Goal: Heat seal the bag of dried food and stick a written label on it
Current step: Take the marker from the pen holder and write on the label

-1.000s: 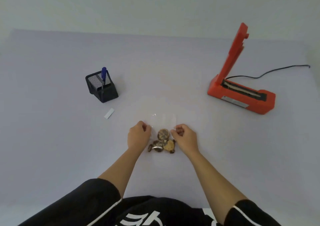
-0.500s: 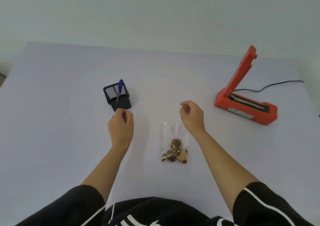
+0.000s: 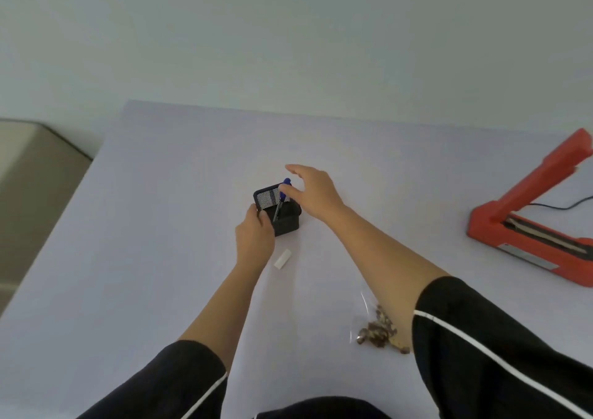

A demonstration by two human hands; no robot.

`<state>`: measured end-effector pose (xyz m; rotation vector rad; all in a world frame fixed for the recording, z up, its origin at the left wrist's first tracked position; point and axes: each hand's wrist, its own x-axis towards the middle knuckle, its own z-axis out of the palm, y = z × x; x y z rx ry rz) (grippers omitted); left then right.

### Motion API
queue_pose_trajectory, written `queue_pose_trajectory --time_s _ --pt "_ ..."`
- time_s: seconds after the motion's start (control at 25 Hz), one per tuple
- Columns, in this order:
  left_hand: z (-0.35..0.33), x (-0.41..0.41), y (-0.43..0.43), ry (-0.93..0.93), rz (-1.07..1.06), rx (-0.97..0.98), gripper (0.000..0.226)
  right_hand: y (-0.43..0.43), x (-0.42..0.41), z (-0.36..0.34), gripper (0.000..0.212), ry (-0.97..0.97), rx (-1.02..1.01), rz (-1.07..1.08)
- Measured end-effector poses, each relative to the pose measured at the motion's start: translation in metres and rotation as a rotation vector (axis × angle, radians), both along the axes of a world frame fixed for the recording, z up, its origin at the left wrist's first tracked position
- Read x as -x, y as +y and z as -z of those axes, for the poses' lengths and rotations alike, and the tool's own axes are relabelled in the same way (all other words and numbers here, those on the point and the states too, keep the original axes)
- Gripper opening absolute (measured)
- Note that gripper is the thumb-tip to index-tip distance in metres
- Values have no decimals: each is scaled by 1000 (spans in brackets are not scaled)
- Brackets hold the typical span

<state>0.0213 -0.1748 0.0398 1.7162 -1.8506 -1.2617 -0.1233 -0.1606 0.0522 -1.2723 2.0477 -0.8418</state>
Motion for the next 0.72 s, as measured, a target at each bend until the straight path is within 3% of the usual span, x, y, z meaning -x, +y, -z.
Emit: queue_pose_trajectory --time_s 0.2,0.44,0.52,0.64,0.72 --pt "11 -2 -7 -23 -12 -22 32 -13 -5 13 18 68 89 5" --pt "14 -4 -10 0 -50 -79 25 -5 0 -15 14 -66 229 99" --pt "6 -7 -9 -27 -46 -12 32 2 10 -38 15 -115 314 174" --pt "-19 -10 -3 98 88 206 46 19 29 -74 14 -135 405 250" --pt "-37 -8 2 140 213 201 46 32 36 -91 14 -147 432 271"
